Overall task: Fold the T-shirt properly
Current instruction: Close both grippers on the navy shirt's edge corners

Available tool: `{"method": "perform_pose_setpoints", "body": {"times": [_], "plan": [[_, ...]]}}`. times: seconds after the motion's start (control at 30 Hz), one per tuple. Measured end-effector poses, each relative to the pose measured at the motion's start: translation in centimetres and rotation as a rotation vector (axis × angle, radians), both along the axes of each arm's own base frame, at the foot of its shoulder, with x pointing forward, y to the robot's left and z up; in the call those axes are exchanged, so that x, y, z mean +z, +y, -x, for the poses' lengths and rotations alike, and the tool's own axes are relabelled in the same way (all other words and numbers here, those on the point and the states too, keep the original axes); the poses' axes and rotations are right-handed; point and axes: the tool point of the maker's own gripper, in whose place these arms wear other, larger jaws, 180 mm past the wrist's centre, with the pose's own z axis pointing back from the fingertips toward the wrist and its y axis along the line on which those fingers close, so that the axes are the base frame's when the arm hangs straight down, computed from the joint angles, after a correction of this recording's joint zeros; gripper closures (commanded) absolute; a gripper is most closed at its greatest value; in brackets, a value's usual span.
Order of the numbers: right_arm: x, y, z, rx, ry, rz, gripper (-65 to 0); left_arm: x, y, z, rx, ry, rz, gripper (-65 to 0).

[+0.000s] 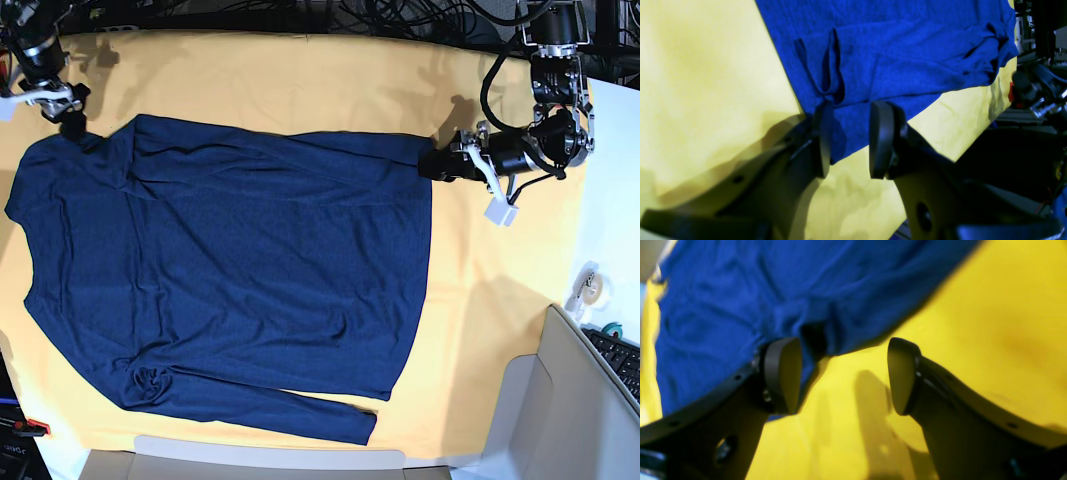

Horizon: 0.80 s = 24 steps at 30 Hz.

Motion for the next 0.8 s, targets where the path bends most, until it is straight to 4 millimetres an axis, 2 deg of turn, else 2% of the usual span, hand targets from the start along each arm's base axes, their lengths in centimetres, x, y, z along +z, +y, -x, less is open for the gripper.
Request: {"method": "perform_pose_setpoints", "body": {"times": [0.1,0.2,0.27,0.47,0.73,0.77,0.8], "plan": [[0.2,-2.0,1.1,-0.118,-0.027,-0.076,-39.8,0.6,-0.3,0.2,-0.021,-0.023,-0.018,-18.2],[-2.0,-2.8,1.1,-0.190,-0.015,-0.195,-39.8,1.4,-0.7,0.1,-0.031,-0.050,-0.016,-18.2],[-3.2,-2.8,0.0,-0.205,-0.039,-0.268,-39.8,1.5,-0.8,0.1,-0.034,-0.055,-0.016,-18.2],[-3.8,-3.9,-3.3,-0.217,-0.135,-0.377,-39.8,1.4,-0.8,0.2,-0.034,-0.050,-0.018,-18.2],[-3.4,-5.4,-4.9,-0.240,-0.146,-0.342,-39.5,1.4,-0.7,0.2,-0.033,-0.050,-0.019,-18.2],[-3.4,-5.5,-4.9,-0.242,-0.145,-0.336,-37.9,1.3,-0.7,0.2,-0.033,-0.050,-0.019,-18.2],[-3.4,-5.5,-5.0,-0.240,-0.140,-0.333,-33.6,1.3,-0.7,0.2,-0.031,-0.049,-0.020,-18.3]]}}
